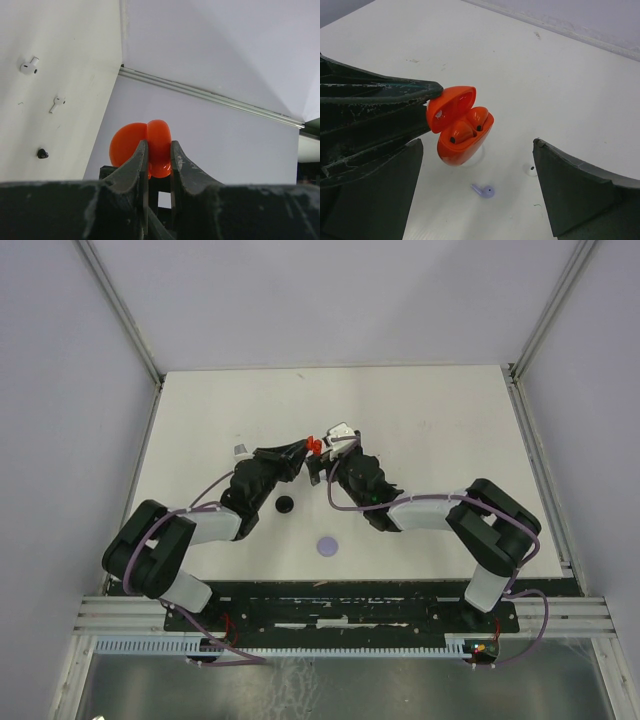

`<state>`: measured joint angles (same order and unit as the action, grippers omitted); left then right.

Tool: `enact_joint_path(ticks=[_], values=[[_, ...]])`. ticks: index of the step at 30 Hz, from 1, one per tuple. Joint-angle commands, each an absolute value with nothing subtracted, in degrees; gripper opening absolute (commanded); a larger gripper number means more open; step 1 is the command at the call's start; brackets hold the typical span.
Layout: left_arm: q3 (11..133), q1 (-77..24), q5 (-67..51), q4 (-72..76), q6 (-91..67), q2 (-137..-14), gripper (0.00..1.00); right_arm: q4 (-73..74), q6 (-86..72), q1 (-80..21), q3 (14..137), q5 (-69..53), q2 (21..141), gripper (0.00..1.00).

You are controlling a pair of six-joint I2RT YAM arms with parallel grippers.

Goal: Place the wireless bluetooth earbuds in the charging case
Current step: Close the charging case.

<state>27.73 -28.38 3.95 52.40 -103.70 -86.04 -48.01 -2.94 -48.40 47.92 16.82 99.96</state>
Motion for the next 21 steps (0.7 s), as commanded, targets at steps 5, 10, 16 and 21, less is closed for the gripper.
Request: enact_joint_path(ticks=[5,10,16,21], values=[[28.91,-28.58,3.37,54.98,-104.59,-85.67,0.03,-49.75,-0.41,-48.69,51.13,22.81,100.16,0.99],[28.07,-28.57,3.29,55.18,-104.65,-84.71,0.03,-49.34,1.51,-48.68,51.24,25.98,100.18,0.99],[27.49,-28.57,3.45,55.26,-104.61,-84.15,0.03,-48.83,3.44,-48.69,50.46,27.8,99.05,0.99],[27.26,-28.56,3.34,55.41,-104.51,-84.17,0.03,-48.87,5.07,-48.65,49.63,29.23,98.13,0.99]])
